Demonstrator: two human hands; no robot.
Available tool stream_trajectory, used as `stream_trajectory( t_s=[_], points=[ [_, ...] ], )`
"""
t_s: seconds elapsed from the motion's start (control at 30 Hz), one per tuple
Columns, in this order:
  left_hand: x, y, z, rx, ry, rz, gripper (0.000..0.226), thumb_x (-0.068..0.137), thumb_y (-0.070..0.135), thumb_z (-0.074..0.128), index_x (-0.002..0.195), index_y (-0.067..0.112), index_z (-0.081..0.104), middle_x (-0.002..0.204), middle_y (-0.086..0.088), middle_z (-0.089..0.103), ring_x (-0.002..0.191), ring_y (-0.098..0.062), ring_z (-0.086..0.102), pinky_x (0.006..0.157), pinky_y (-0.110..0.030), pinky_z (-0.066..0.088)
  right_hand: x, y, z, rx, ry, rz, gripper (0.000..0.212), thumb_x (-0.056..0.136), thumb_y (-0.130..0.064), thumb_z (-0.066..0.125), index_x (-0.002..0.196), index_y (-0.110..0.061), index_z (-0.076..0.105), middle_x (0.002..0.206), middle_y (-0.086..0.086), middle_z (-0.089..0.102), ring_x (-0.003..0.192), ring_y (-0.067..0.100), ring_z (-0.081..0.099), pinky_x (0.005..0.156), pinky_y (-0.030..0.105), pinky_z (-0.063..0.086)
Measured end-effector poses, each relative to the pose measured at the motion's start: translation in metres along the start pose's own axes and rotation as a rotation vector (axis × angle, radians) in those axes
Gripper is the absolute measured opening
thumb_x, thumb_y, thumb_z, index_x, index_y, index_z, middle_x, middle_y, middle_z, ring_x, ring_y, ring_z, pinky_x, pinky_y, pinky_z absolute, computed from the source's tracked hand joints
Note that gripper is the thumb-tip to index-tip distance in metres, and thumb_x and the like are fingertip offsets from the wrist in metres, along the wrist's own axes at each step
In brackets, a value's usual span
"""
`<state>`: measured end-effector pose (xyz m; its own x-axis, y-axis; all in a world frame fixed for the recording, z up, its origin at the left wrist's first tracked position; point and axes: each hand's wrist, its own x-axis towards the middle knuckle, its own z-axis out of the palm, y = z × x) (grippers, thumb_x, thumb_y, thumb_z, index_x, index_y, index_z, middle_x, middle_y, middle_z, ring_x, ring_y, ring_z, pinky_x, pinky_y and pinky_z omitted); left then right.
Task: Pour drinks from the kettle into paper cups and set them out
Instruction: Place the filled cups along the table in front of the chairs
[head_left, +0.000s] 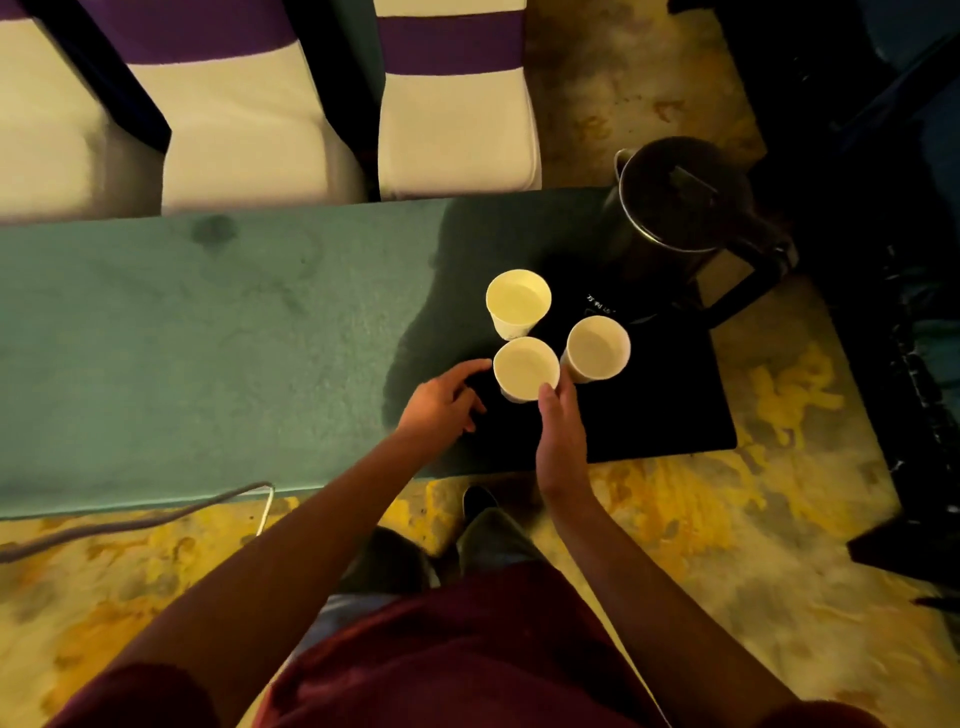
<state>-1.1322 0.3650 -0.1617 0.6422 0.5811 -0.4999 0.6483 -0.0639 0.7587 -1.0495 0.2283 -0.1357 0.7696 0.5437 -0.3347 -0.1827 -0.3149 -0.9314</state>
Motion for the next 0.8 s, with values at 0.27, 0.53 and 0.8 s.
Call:
stream_trajectory(
  t_s=[0.27,0.53,0.8],
  points=[
    [0.012,-0.003,0.000,0.070,-0.041,0.085,0.032,0.100,0.017,0.048,0.125,0.031,0.062,0.083,-0.003,0.072,0.059,-0.014,0.066,0.050,-0.022,0.051,0.020,0.007,0.026,0.075,0.155,-0.039,0.035,0.108,-0.019,0.043,0.113,-0.053,0.045,0.116,-0.029,0.051,0.104,-0.028,0.051,0.089,-0.001,0.038],
    [0.012,-0.006,0.001,0.103,-0.016,0.146,0.037,0.094,0.009,0.049,0.123,0.030,0.061,0.077,0.000,0.072,0.056,-0.009,0.066,0.051,-0.016,0.050,0.027,0.019,0.034,0.093,0.240,-0.085,0.030,0.109,-0.025,0.041,0.116,-0.052,0.054,0.118,-0.022,0.059,0.108,-0.010,0.060,0.092,0.011,0.048],
    [0.006,-0.004,0.004,0.069,-0.047,0.166,0.025,0.093,0.009,0.051,0.110,0.023,0.061,0.077,0.000,0.072,0.056,-0.004,0.066,0.053,-0.013,0.047,0.030,0.014,0.032,0.088,0.264,-0.100,0.030,0.109,-0.018,0.043,0.114,-0.042,0.061,0.114,-0.014,0.066,0.102,-0.002,0.065,0.086,0.017,0.052]
  ],
)
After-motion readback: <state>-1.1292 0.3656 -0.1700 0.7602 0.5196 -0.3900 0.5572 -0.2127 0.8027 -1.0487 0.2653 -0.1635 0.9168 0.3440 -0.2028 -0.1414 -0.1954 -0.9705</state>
